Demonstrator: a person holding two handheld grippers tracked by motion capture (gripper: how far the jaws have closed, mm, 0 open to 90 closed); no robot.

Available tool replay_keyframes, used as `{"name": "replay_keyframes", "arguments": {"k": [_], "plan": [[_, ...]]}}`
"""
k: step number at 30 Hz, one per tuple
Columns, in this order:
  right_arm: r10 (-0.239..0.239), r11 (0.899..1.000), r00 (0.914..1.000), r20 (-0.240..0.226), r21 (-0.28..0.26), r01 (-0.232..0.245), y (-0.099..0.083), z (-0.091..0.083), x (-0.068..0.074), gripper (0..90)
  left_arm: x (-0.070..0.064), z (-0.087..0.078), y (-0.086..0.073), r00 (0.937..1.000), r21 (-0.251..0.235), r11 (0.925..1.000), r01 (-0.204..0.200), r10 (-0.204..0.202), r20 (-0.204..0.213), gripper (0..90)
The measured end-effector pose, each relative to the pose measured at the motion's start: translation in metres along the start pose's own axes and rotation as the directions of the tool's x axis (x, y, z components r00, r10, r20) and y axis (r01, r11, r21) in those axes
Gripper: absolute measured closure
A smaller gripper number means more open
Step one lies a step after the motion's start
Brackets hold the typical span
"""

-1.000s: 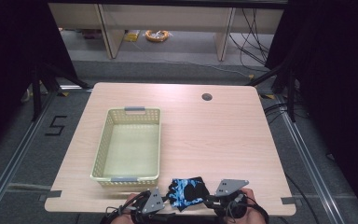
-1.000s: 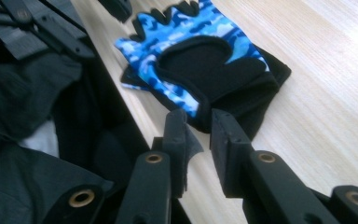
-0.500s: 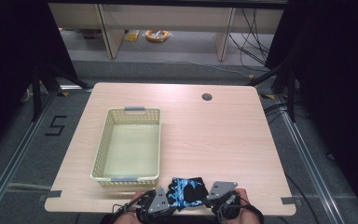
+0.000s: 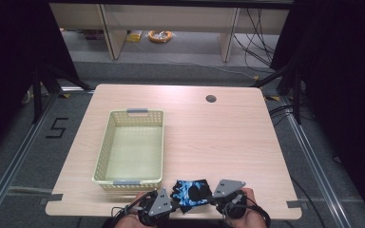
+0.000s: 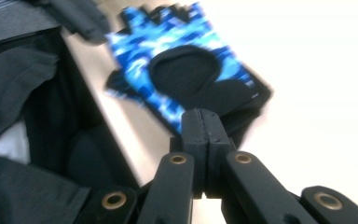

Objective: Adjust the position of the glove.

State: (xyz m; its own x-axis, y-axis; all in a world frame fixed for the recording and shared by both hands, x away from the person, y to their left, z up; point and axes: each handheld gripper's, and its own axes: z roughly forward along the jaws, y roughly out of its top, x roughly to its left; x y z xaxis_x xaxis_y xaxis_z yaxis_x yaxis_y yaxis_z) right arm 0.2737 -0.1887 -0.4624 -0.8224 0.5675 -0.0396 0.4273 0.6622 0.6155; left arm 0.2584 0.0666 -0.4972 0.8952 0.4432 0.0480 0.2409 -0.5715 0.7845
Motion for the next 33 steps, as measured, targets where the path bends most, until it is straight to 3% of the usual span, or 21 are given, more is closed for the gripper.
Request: {"name": "replay_keyframes", "arguments": {"k": [1, 3, 4, 5, 7, 8, 9, 12, 13, 16, 17, 18, 20, 23, 27, 28, 29, 30, 31, 32, 33], "plan": [[-0.027, 1.000, 0.9996, 0.002, 0.008, 0.027, 0.002, 0.000, -0.004, 90.0, -0.002, -0.001, 0.002, 1.0000, -0.003, 1.0000, -0.005, 0.005, 0.001, 87.3], [-0.022, 1.000, 0.9997, -0.005, -0.011, 0.022, 0.004, 0.002, -0.009, 90.0, -0.004, -0.002, 0.006, 0.9998, -0.004, 0.9998, -0.017, 0.017, 0.004, 87.3], [0.050, 0.999, 0.9984, -0.027, 0.001, -0.050, 0.003, 0.001, -0.008, 89.8, -0.004, -0.001, 0.006, 0.9999, -0.012, 0.9998, -0.015, 0.015, 0.002, 87.3], [0.081, 0.997, 0.9959, -0.039, -0.016, -0.082, 0.002, 0.000, -0.008, 84.0, -0.003, 0.000, 0.006, 0.9996, -0.005, 0.9997, -0.024, 0.024, 0.010, 87.3], [0.070, 0.998, 0.9974, -0.014, -0.005, -0.070, -0.001, -0.006, -0.011, 78.5, -0.002, 0.001, 0.005, 0.9998, 0.002, 1.0000, 0.000, 0.000, 0.017, 87.3], [0.069, 0.998, 0.9975, -0.011, 0.007, -0.069, -0.002, -0.008, -0.010, 76.6, -0.002, 0.002, 0.005, 1.0000, 0.001, 1.0000, -0.002, 0.002, 0.002, 87.2], [0.064, 0.998, 0.9980, 0.007, -0.004, -0.064, -0.004, -0.010, -0.010, 75.1, -0.002, 0.003, 0.004, 0.9999, 0.007, 0.9999, -0.010, 0.010, 0.013, 87.2], [0.071, 0.997, 0.9972, 0.026, 0.040, -0.072, -0.011, -0.014, -0.006, 68.1, -0.005, 0.004, 0.003, 0.9998, 0.007, 0.9999, -0.009, 0.009, 0.016, 87.0], [0.053, 0.997, 0.9981, 0.033, 0.059, -0.054, -0.014, -0.013, -0.006, 66.2, -0.008, 0.004, 0.003, 0.9997, -0.003, 0.9999, 0.012, -0.012, 0.022, 86.9], [0.031, 0.995, 0.9984, 0.048, 0.095, -0.036, -0.018, -0.002, -0.003, 63.4, -0.008, 0.004, 0.003, 0.9998, -0.007, 0.9999, 0.009, -0.009, 0.017, 86.8], [-0.011, 0.995, 0.9990, 0.044, 0.095, 0.006, -0.017, 0.001, -0.006, 62.1, -0.008, 0.004, 0.003, 0.9998, -0.007, 0.9999, 0.009, -0.009, 0.017, 86.8], [0.022, 0.994, 0.9988, 0.043, 0.104, -0.026, -0.017, 0.004, -0.003, 61.2, -0.008, 0.004, 0.003, 0.9998, -0.007, 0.9999, 0.008, -0.008, 0.016, 86.7], [-0.045, 0.996, 0.9976, 0.053, 0.082, 0.040, -0.014, 0.008, -0.005, 61.6, -0.005, 0.004, 0.003, 0.9991, 0.005, 0.9993, -0.037, 0.037, 0.020, 86.6], [-0.057, 0.995, 0.9967, 0.057, 0.089, 0.052, -0.011, 0.008, 0.001, 68.1, -0.006, 0.004, 0.003, 0.9996, 0.020, 0.9995, -0.023, 0.023, 0.017, 86.5], [-0.169, 0.978, 0.9853, 0.026, 0.130, 0.164, -0.006, 0.011, 0.003, 82.6, -0.006, 0.005, 0.002, 0.9989, 0.025, 0.9994, -0.024, 0.023, 0.040, 86.5], [-0.161, 0.978, 0.9864, 0.033, 0.142, 0.155, -0.006, 0.011, 0.005, 84.5, -0.006, 0.005, 0.002, 0.9988, 0.027, 0.9994, -0.020, 0.018, 0.045, 86.5], [-0.204, 0.972, 0.9778, 0.050, 0.131, 0.196, -0.004, 0.011, 0.002, 85.4, -0.007, 0.006, 0.002, 0.9995, 0.009, 0.9997, -0.023, 0.023, 0.021, 86.5], [-0.177, 0.978, 0.9814, 0.074, 0.124, 0.167, -0.004, 0.010, 0.005, 85.9, -0.006, 0.004, 0.003, 0.9995, 0.016, 0.9996, -0.025, 0.025, 0.020, 86.7], [-0.206, 0.973, 0.9749, 0.085, 0.128, 0.194, -0.001, 0.008, 0.004, 86.2, -0.006, 0.003, 0.004, 0.9995, 0.010, 0.9996, -0.028, 0.028, 0.017, 86.7], [-0.199, 0.974, 0.9765, 0.082, 0.124, 0.188, 0.000, 0.007, 0.005, 86.3, -0.007, 0.003, 0.005, 0.9997, -0.013, 0.9998, -0.012, 0.012, 0.019, 86.9], [-0.239, 0.966, 0.9672, 0.085, 0.122, 0.228, 0.004, 0.005, 0.002, 86.3, -0.007, 0.001, 0.006, 0.9999, -0.022, 0.9997, -0.007, 0.007, 0.014, 87.0]]}}
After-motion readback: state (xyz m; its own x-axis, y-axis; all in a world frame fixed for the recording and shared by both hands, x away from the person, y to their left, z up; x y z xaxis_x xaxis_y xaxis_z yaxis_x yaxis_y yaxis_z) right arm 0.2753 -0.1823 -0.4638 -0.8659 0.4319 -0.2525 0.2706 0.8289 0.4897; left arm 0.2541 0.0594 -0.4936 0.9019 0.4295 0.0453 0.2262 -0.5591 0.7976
